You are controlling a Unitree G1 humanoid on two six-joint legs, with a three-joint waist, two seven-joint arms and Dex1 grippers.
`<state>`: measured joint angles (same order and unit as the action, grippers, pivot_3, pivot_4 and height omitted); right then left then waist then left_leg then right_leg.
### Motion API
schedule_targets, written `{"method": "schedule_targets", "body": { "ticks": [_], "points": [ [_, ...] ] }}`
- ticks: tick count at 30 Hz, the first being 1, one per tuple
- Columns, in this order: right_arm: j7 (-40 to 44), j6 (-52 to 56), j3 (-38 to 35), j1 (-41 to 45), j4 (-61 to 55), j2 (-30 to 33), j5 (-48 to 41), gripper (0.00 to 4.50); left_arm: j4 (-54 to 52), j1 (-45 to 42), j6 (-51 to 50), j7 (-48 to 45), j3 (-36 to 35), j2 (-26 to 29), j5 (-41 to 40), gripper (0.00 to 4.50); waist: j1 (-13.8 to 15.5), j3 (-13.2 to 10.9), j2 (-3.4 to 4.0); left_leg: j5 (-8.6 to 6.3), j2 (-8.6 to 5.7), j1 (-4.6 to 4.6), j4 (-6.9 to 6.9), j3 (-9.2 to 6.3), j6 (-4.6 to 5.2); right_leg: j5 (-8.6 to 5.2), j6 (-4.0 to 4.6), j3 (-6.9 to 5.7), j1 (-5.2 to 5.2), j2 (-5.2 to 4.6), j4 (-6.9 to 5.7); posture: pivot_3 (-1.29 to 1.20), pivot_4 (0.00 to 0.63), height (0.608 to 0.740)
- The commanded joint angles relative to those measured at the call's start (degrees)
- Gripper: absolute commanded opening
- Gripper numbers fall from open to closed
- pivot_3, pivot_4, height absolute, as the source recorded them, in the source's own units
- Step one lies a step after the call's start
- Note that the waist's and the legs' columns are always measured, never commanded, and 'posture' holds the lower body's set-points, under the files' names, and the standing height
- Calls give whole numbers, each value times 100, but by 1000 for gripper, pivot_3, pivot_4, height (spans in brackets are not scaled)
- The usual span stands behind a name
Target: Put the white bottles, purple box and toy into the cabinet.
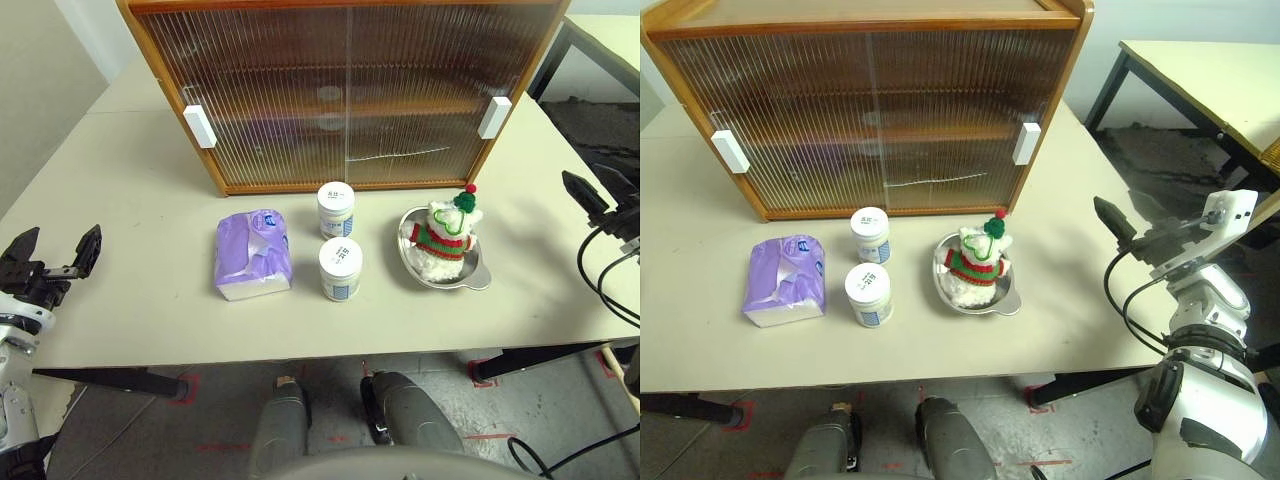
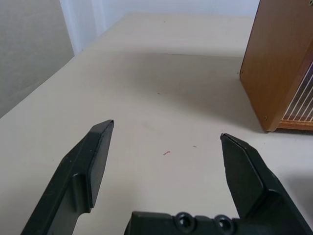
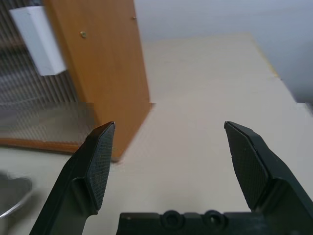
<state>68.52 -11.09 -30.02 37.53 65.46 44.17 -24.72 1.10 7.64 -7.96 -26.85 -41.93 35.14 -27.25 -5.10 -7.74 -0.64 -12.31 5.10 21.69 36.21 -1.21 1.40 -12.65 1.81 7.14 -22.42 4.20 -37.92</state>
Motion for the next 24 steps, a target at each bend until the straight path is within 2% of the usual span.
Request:
{"method": "schedule_targets", "body": {
  "ticks": [1, 4, 8, 12, 15, 17, 19, 24],
  "points": [
    [856, 631, 298, -239, -502, 151, -44, 4473, -43, -22, -34, -3, -23, -2, -78, 4500, -2, 5, -1, 2, 0, 0, 0, 0, 1, 1, -2, -1, 0, 0, 0, -100, 118, 740],
    [1534, 1348, 627, -584, -1527, 147, -180, 4473, 130, -130, -132, -141, -53, 184, -165, 4500, -27, 5, 0, 7, -6, 4, 2, 0, -1, -2, -9, -1, -1, 1, 0, -152, 134, 740],
    [1689, 2149, 788, -1028, -3041, -38, -599, 4473, 159, -229, -393, -320, -55, 432, -351, 4500, -127, 6, 0, 16, -7, 4, 5, -1, -16, -3, -11, -1, -1, 2, -1, -158, 129, 740],
    [1462, 2731, 1049, -1259, -4432, -357, -941, 4473, -90, -285, -586, -502, -96, 618, -597, 4500, -265, 8, -4, 22, -13, 8, 5, -3, -27, -4, -11, -3, -3, 3, 0, -180, 133, 740],
    [1263, 2926, 1231, -1234, -5071, -612, -1086, 4500, -277, -337, -714, -514, -68, 726, -643, 3845, -368, 8, -4, 25, -22, 13, 6, -4, -33, -5, -13, -3, -8, 2, 0, -181, 138, 740],
    [1109, 3038, 1362, -1240, -5445, -787, -1170, 4500, -205, -403, -725, -649, -106, 857, -679, 3142, -406, 7, -4, 26, -41, 13, 5, -6, -35, -5, -14, -6, -10, 3, 1, -157, 146, 740],
    [1116, 3145, 1425, -1215, -5695, -904, -1341, 4500, -700, -413, -991, -466, -63, 878, -759, 2445, -418, 6, -2, 26, -52, 17, 1, -17, -37, -7, -17, -4, -16, 1, 1, -151, 147, 740],
    [1131, 2998, 1649, -901, -5461, -1200, -1333, 4500, -1627, -700, -1440, 43, 290, 776, -780, 678, -354, 11, -1, 28, -70, 26, -6, -28, -56, -18, -34, -4, -18, -5, 8, -89, 116, 740]
  ]
}}
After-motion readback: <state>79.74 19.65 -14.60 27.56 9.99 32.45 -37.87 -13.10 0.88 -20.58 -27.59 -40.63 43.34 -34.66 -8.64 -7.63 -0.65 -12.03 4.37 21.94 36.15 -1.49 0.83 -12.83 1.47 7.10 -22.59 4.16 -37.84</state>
